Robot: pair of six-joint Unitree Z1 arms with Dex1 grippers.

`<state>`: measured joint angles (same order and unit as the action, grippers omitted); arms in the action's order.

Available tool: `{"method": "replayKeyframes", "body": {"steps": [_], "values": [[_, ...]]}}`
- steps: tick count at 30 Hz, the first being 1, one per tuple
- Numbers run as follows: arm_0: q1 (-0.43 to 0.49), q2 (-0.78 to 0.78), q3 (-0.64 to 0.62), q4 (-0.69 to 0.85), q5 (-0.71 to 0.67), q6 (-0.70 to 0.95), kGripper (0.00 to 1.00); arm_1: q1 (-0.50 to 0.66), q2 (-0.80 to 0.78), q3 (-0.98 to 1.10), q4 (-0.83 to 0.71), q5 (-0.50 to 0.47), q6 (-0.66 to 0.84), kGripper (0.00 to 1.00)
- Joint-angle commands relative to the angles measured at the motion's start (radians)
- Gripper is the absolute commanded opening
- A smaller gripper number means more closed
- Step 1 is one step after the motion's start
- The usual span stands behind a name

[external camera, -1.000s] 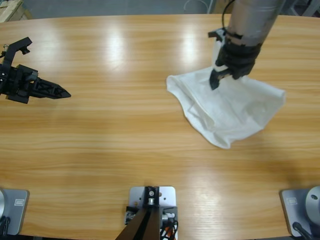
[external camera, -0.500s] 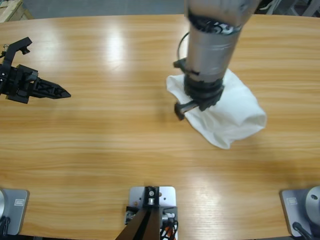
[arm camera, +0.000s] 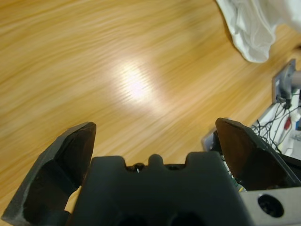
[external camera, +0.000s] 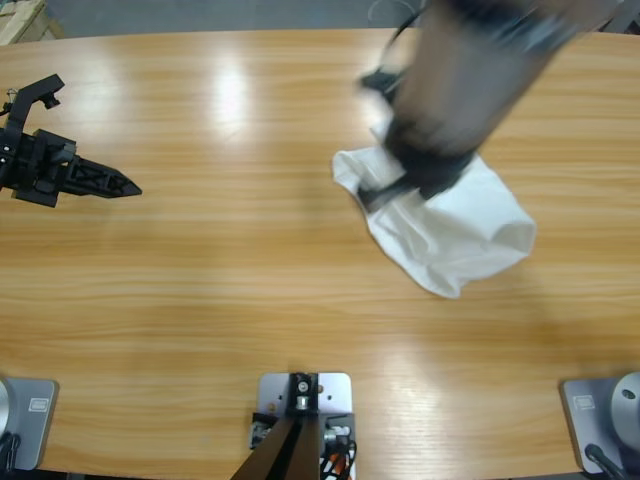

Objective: Fold clothes

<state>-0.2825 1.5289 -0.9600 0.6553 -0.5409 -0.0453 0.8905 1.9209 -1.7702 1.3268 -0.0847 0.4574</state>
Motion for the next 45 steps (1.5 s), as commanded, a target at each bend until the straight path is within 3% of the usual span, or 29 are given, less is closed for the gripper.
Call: {"method": "replayKeyframes", "body": {"steps": [1,5,8,19,27,32,35,39,45], "values": [[-0.006,0.025,0.017,-0.009,-0.016,0.01,0.991,-0.282,-0.153,0.166,-0.012,-0.035,-0.116,0.977],[-0.006,0.031,0.016,-0.009,-0.016,0.012,0.991,-0.303,-0.202,0.419,-0.202,0.028,-0.109,0.895],[-0.008,0.039,0.013,-0.009,-0.019,0.012,0.991,-0.301,-0.196,0.52,-0.291,0.062,-0.098,0.892],[-0.014,0.043,0.012,-0.008,-0.02,0.01,0.991,-0.081,0.026,0.556,-0.442,0.162,0.004,0.895],[-0.016,0.046,0.011,-0.008,-0.02,0.011,0.991,-0.073,0.032,0.679,-0.539,0.186,0.026,0.895],[-0.017,0.045,0.01,-0.008,-0.021,0.011,0.991,-0.073,-0.039,0.587,-0.356,0.094,-0.001,0.9],[-0.018,0.042,0.012,-0.008,-0.021,0.01,0.991,-0.091,-0.085,0.343,-0.127,0.007,-0.051,0.924],[-0.021,0.038,0.012,-0.008,-0.021,0.01,0.991,-0.152,-0.082,0.01,0.068,-0.006,-0.118,0.955],[-0.021,0.041,0.012,-0.008,-0.021,0.01,0.991,-0.211,0.013,-0.058,0.089,-0.009,-0.191,0.964]]}}
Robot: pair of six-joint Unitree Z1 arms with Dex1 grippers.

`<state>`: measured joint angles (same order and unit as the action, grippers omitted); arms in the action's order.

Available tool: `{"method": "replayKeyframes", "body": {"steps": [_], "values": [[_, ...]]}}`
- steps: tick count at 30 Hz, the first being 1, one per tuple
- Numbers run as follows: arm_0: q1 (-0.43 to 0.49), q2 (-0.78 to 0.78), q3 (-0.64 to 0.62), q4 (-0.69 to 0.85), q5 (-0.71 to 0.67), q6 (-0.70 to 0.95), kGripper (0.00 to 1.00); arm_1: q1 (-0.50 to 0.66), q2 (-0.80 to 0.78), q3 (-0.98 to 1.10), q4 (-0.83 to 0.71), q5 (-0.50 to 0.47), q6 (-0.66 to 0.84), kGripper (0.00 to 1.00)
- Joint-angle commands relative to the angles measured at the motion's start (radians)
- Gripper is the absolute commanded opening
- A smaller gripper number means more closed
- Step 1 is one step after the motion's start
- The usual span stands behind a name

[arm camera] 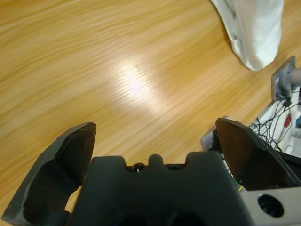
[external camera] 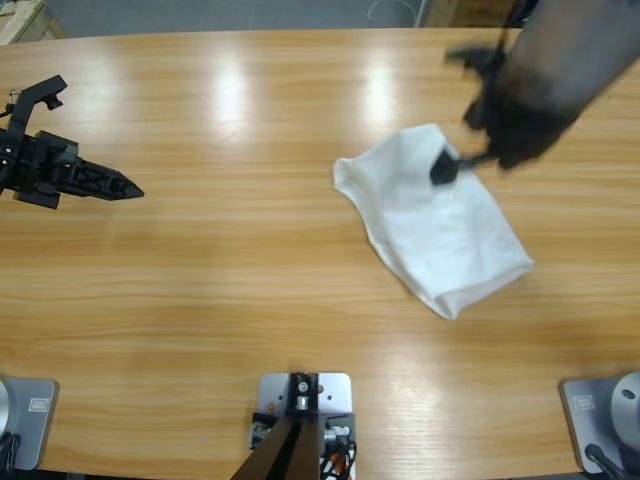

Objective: Fold clothes

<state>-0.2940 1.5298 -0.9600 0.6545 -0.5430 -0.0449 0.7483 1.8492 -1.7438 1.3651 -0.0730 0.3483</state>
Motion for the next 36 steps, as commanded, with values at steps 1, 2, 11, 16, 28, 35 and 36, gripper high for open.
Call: {"method": "replayKeyframes", "body": {"steps": [1,2,11,16,28,35,36], "values": [[-0.01,0.042,0.011,-0.007,-0.018,0.01,0.991,-0.074,0.097,-0.084,0.038,-0.021,-0.097,0.964],[-0.01,0.044,0.01,-0.007,-0.018,0.01,0.991,-0.081,0.11,-0.081,0.019,-0.02,-0.114,0.963],[-0.011,0.037,0.009,-0.006,0.021,0.007,0.968,-0.145,0.144,0.094,-0.326,0.109,-0.239,0.954],[-0.012,0.051,0.005,-0.006,0.023,0.005,0.968,-0.156,0.189,0.208,-0.414,0.127,-0.239,0.954],[-0.04,0.059,-0.003,-0.001,0.034,-0.006,0.968,-0.161,0.277,0.369,-0.566,0.181,-0.239,0.954],[-0.106,-0.001,-0.029,0.005,0.068,-0.019,0.968,-0.161,0.185,0.347,-0.47,0.149,-0.239,0.954],[-0.155,-0.016,-0.054,0.018,0.116,-0.019,0.968,-0.161,0.14,0.331,-0.437,0.135,-0.238,0.955]]}}
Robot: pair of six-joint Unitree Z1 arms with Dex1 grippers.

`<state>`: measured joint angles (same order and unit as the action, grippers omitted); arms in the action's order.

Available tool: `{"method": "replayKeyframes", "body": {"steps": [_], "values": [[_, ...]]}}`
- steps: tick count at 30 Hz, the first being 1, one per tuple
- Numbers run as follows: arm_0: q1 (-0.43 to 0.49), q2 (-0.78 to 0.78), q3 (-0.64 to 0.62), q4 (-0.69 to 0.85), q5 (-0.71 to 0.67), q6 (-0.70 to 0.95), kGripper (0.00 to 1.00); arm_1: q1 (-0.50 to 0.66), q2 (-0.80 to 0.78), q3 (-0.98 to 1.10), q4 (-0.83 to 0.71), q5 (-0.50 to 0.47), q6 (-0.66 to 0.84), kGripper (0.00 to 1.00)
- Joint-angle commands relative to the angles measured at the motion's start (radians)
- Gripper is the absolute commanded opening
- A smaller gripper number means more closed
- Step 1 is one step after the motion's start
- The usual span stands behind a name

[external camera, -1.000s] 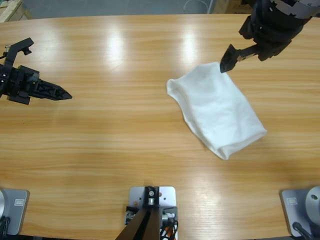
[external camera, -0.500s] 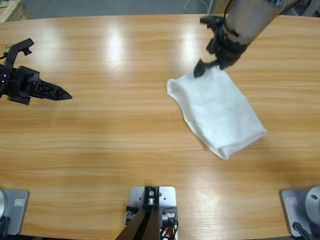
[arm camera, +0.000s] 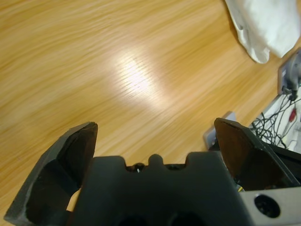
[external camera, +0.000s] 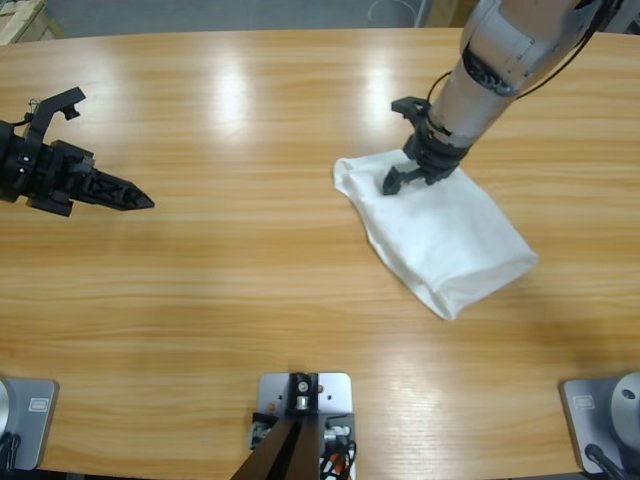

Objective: Fold clothes

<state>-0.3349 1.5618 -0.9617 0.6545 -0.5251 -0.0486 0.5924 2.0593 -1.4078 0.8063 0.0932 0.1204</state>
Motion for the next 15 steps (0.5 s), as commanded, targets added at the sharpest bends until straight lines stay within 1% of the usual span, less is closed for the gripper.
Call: {"method": "replayKeyframes", "body": {"steps": [1,3,5,8,11,15], "values": [[-0.169,-0.053,-0.088,0.041,0.152,-0.015,0.971,-0.006,-0.123,-0.016,0.15,-0.047,-0.002,0.954],[-0.262,-0.043,-0.164,0.089,0.212,-0.009,0.973,-0.033,-0.227,-0.017,0.189,-0.049,0.027,0.959],[-0.341,-0.009,-0.239,0.122,0.234,0.001,0.972,-0.083,-0.326,0.019,0.191,-0.02,0.061,0.959],[-0.422,0.079,-0.352,0.162,0.235,0.011,0.972,-0.142,-0.449,0.142,0.173,-0.007,0.087,0.959],[-0.458,0.127,-0.414,0.179,0.235,0.009,0.972,-0.173,-0.503,0.256,0.165,-0.005,0.104,0.959],[-0.464,0.124,-0.391,0.202,0.236,0.01,0.973,-0.177,-0.486,0.41,0.057,0.017,0.131,0.958]]}}
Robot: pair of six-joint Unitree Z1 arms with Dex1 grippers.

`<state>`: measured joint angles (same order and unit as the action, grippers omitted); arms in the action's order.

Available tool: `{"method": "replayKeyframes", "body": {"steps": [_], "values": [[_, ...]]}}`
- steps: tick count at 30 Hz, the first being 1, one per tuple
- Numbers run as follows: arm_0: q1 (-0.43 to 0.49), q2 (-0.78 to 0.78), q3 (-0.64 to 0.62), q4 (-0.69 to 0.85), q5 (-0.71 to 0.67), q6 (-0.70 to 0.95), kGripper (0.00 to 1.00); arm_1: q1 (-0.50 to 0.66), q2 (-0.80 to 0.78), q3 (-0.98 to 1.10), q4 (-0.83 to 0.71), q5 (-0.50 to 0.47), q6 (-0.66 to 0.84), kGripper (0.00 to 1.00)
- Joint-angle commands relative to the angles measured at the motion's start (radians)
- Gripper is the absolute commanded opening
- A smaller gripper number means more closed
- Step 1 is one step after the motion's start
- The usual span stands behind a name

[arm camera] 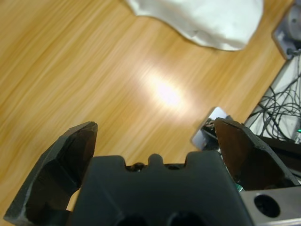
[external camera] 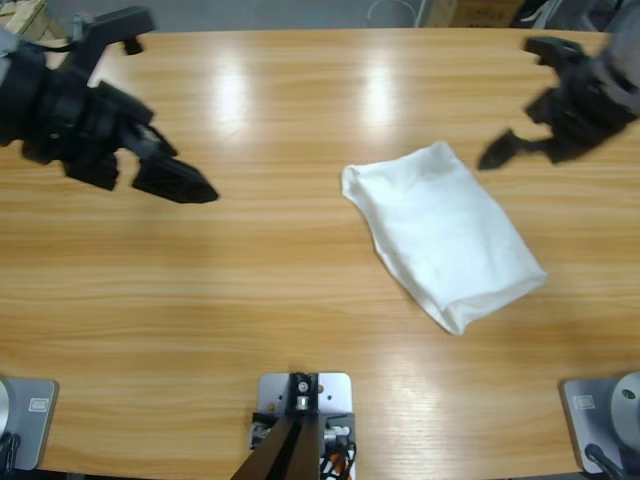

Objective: Fold clothes

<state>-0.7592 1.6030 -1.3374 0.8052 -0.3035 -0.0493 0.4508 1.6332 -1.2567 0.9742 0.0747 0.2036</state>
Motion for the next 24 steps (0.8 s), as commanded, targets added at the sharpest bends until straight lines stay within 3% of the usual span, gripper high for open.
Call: {"method": "replayKeyframes", "body": {"steps": [1,9,19,24], "values": [[-0.04,0.076,0.001,0.06,0.021,0.012,0.97,-0.025,-0.056,0.263,-0.121,0.036,0.057,0.957],[-0.028,0.062,0.046,0.062,0.038,0.013,0.971,0.14,0.089,0.238,-0.219,0.058,0.16,0.954],[-0.009,0.054,0.063,0.063,0.038,0.013,0.97,0.22,0.304,0.223,-0.303,0.087,0.166,0.954],[0.01,0.012,0.107,0.065,0.038,0.013,0.97,0.348,0.453,0.034,-0.235,0.082,0.158,0.954]]}}
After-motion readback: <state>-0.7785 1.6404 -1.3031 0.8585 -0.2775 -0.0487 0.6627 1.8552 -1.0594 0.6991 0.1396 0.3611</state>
